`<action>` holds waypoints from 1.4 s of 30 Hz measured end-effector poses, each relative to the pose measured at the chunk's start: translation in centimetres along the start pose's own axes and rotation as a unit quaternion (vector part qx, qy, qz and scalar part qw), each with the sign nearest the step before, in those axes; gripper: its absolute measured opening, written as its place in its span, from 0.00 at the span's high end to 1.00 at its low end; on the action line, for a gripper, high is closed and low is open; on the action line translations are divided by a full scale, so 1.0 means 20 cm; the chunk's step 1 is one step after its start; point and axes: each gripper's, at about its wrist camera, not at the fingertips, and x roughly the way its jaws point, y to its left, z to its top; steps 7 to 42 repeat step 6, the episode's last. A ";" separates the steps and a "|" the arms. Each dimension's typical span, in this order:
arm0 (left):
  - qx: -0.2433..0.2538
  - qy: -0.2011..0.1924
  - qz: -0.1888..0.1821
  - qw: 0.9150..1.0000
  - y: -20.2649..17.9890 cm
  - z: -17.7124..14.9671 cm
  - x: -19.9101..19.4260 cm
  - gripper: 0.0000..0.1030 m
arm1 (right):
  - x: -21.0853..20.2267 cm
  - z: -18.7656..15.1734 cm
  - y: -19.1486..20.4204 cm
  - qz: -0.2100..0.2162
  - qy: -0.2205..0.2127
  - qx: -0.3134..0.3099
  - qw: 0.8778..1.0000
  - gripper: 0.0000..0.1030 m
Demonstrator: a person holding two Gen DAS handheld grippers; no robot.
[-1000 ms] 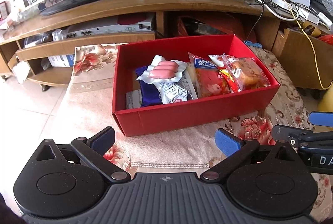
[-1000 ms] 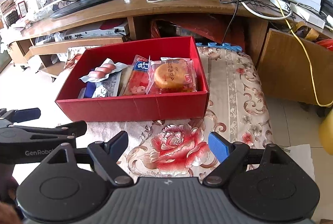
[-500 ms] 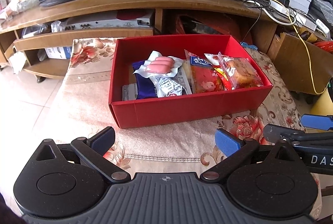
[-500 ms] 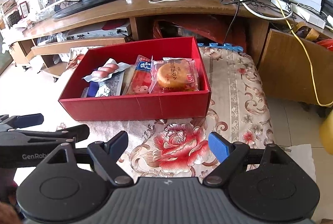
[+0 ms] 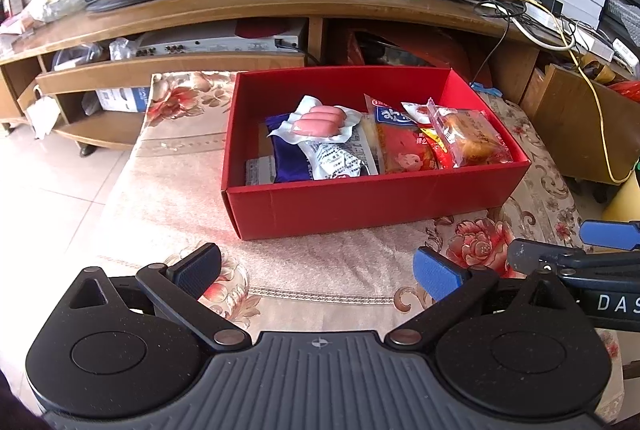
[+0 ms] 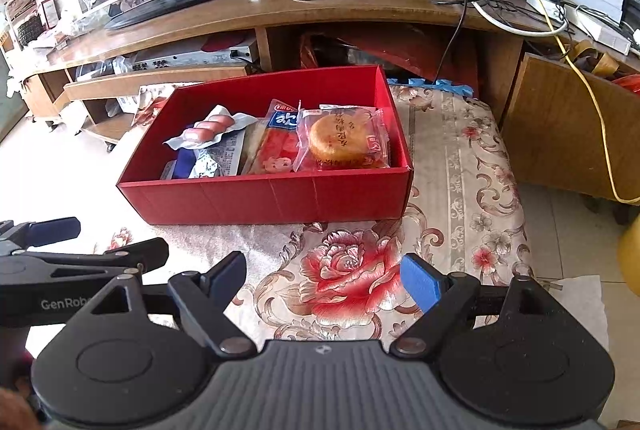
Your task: Organize snacks
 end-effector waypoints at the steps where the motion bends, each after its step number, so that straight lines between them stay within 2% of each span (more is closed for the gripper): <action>1: 0.001 -0.001 0.001 1.000 0.00 0.00 0.00 0.00 | 0.00 0.00 0.00 0.000 0.000 0.000 1.000 0.20; 42: 0.002 -0.007 0.009 1.000 0.00 -0.01 -0.01 0.00 | 0.00 0.00 0.01 0.000 0.000 -0.002 1.000 0.20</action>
